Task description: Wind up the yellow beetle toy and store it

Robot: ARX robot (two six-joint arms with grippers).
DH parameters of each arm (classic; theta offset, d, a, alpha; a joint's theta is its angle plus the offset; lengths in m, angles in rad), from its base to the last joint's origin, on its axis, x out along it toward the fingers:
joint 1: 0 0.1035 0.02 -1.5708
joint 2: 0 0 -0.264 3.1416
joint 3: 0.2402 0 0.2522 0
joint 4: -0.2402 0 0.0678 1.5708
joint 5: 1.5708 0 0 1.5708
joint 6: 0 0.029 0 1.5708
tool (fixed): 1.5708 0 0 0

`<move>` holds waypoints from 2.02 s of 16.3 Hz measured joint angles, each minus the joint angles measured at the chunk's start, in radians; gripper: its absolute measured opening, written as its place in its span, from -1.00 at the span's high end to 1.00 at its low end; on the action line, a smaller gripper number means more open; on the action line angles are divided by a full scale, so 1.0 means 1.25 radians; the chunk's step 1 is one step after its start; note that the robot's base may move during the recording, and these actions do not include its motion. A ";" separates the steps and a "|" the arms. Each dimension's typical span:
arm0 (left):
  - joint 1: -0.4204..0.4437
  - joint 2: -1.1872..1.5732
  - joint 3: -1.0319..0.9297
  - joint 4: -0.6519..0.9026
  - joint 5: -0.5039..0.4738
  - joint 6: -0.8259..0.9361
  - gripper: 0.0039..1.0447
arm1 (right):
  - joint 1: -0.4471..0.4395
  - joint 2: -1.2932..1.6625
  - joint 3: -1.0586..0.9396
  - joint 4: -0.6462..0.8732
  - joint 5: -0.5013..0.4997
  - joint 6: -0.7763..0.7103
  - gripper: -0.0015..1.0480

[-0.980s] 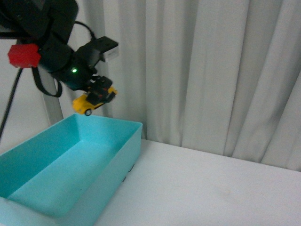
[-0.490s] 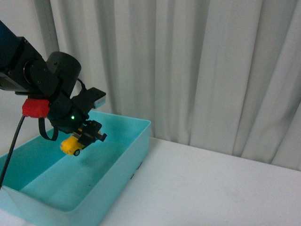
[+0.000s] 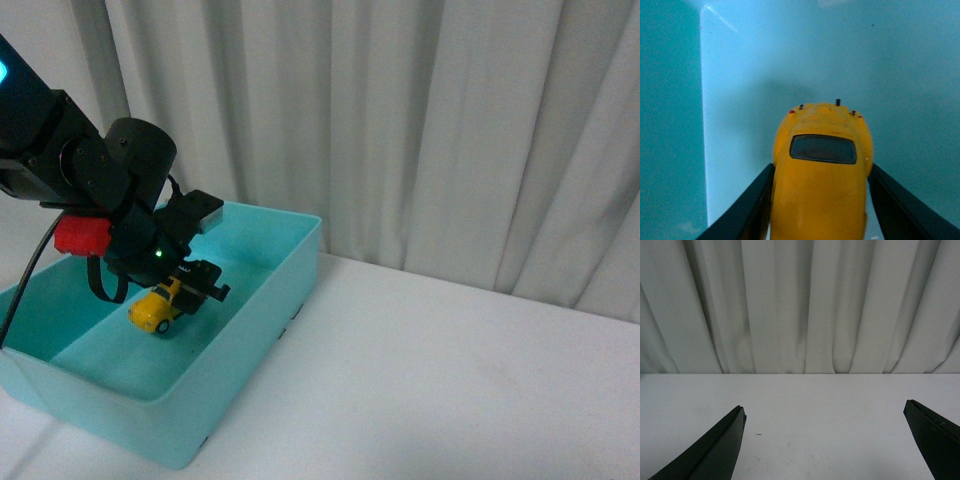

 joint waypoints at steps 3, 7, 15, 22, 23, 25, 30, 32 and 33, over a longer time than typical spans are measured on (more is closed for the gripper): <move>-0.003 -0.001 0.000 -0.001 0.016 -0.011 -0.67 | 0.000 0.000 0.000 0.000 0.000 0.000 -0.87; 0.008 -0.130 -0.050 0.023 0.108 -0.013 -0.88 | 0.000 0.000 0.000 0.000 0.000 0.000 -0.87; 0.109 -0.715 -0.381 0.362 0.326 -0.137 -0.40 | 0.000 0.000 0.000 -0.001 0.000 0.000 -0.87; -0.025 -1.167 -0.707 0.311 0.209 -0.267 0.97 | 0.000 0.000 0.000 0.000 0.000 0.000 -0.87; -0.042 -1.179 -0.735 0.309 0.194 -0.267 0.97 | 0.000 0.000 0.000 0.000 0.000 0.000 -0.87; -0.075 -1.236 -0.777 0.310 0.158 -0.267 0.97 | 0.000 0.000 0.000 0.000 0.000 0.000 -0.87; -0.186 -1.344 -0.850 0.273 0.054 -0.268 0.97 | 0.000 0.000 0.000 0.000 0.000 0.000 -0.87; -0.181 -1.373 -0.863 0.260 0.049 -0.268 0.97 | 0.000 0.000 0.000 0.000 0.000 0.000 -0.87; -0.181 -1.384 -0.868 0.253 0.049 -0.268 0.97 | 0.000 0.000 0.000 0.000 0.000 0.000 -0.87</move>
